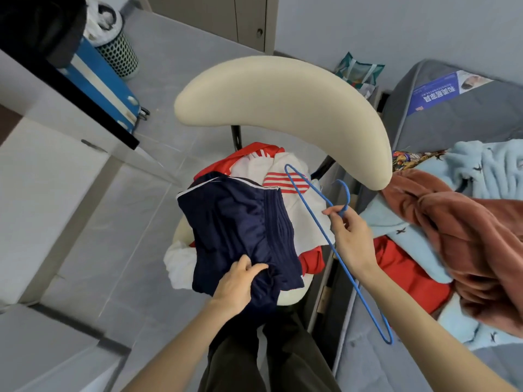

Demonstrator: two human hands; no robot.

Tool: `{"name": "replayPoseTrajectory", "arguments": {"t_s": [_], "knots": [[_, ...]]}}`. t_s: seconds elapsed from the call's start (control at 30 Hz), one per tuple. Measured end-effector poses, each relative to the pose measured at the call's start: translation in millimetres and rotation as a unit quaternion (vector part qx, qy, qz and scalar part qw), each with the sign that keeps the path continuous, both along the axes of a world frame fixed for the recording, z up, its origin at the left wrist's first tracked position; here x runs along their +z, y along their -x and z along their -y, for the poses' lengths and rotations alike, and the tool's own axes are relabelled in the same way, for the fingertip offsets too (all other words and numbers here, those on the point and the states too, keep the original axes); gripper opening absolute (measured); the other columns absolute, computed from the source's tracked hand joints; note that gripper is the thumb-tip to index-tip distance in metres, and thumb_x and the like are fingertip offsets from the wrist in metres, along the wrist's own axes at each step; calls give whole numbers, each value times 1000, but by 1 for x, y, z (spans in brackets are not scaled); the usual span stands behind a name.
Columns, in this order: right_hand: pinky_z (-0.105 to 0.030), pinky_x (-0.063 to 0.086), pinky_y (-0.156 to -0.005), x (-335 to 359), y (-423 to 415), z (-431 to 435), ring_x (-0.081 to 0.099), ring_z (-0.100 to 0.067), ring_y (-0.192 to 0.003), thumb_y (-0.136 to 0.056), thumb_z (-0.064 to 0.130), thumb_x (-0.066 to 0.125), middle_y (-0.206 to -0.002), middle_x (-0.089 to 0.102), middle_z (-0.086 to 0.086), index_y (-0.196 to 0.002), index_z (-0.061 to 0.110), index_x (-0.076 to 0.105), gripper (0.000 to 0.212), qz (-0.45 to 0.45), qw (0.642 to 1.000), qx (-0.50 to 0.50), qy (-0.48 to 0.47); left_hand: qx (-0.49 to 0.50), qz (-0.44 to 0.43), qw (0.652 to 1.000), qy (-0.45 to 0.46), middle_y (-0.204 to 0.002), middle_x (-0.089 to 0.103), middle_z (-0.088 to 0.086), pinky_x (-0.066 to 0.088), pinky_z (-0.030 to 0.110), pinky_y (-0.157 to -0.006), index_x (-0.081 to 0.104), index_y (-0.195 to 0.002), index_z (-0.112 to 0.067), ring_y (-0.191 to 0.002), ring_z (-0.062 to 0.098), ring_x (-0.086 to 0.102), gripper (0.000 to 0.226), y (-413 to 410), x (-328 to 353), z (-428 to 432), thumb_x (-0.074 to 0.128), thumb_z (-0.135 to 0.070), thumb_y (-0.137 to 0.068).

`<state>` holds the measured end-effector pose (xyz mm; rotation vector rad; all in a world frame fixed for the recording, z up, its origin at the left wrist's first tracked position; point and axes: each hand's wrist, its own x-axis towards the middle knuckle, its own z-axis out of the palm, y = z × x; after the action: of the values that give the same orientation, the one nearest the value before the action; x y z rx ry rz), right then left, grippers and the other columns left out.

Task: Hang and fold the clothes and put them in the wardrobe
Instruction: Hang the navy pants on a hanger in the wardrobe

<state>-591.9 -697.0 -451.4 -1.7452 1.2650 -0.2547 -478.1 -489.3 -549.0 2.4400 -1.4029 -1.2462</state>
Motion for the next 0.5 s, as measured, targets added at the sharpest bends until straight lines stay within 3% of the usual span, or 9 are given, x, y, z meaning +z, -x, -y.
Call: {"name": "replayPoseTrajectory", "arguments": {"t_s": [0.13, 0.23, 0.33, 0.5], "knots": [[-30, 36, -56, 5, 9, -7, 54, -42, -75, -100, 14, 44, -89, 63, -24, -95, 20, 64, 21, -5, 1000, 25, -15, 35, -11, 999, -4, -151, 12, -1, 42, 38, -100, 24, -150, -34, -133, 25, 27, 64, -12, 7, 16, 48, -13, -94], [-18, 38, -53, 3, 18, -7, 54, -26, -68, -100, 14, 45, -85, 63, -14, -93, 21, 64, 22, 3, 1000, 19, -25, 97, 9, 995, 13, -155, 9, 2, 40, 42, -102, 27, -149, -29, -136, 27, 24, 54, -24, 9, 49, 46, -26, -98], [-14, 36, -51, -2, 29, -5, 47, -5, -53, -100, 14, 44, -64, 55, 1, -93, 21, 64, 22, 7, 1000, 1, -20, 126, 24, 991, 33, -153, 15, 4, 39, 44, -103, 28, -148, -24, -135, 27, 25, 53, -28, 3, 81, 45, -33, -99], [-17, 37, -52, -11, 47, 1, 53, 1, -51, -101, 22, 45, -62, 60, 5, -96, 28, 51, 10, 1, 1000, -25, 1, 177, 50, 981, 69, -158, 14, -2, 44, 43, -99, 17, -152, -18, -130, 27, 30, 70, -22, -13, 129, 53, -38, -95]]}}
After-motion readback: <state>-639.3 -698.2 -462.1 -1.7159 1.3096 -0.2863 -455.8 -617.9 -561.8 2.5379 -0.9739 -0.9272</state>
